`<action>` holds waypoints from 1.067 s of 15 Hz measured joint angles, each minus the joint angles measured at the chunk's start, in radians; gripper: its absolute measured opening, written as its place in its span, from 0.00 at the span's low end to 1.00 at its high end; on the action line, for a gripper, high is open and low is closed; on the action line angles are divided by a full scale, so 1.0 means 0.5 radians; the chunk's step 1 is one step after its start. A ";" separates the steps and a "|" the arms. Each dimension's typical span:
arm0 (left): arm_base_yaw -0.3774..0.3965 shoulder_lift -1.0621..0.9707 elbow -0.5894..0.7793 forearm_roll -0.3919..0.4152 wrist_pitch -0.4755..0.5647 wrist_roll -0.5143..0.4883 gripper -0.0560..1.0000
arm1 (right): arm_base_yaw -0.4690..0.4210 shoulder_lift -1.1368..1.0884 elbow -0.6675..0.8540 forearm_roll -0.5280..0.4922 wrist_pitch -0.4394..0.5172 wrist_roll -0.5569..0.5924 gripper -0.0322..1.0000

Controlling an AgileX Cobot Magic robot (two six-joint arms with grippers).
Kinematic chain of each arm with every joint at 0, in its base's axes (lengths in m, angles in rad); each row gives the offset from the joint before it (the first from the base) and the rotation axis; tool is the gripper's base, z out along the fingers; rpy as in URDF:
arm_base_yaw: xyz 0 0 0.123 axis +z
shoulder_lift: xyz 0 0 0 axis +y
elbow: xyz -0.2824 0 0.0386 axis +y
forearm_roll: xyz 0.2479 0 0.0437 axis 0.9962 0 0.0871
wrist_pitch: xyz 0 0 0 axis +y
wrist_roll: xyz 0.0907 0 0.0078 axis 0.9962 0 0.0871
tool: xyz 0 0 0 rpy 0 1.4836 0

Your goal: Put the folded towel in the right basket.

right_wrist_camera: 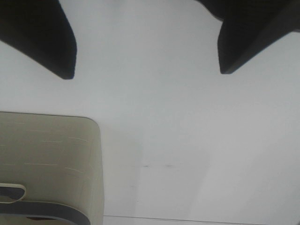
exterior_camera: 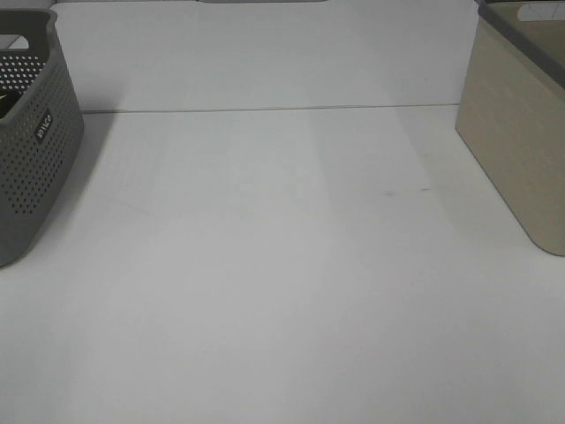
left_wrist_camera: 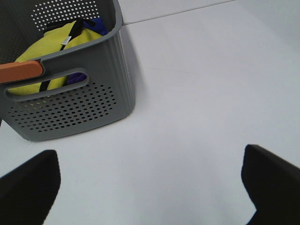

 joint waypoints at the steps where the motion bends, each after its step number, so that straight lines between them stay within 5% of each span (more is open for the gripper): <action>1: 0.000 0.000 0.000 0.000 0.000 0.000 0.99 | 0.000 0.000 0.000 0.000 0.000 0.000 0.77; 6: 0.000 0.000 0.000 0.000 0.000 0.000 0.99 | -0.266 0.000 0.000 0.010 0.000 0.000 0.77; 16: 0.000 0.000 0.000 0.000 0.000 0.000 0.99 | -0.272 -0.012 0.000 0.010 -0.002 0.000 0.77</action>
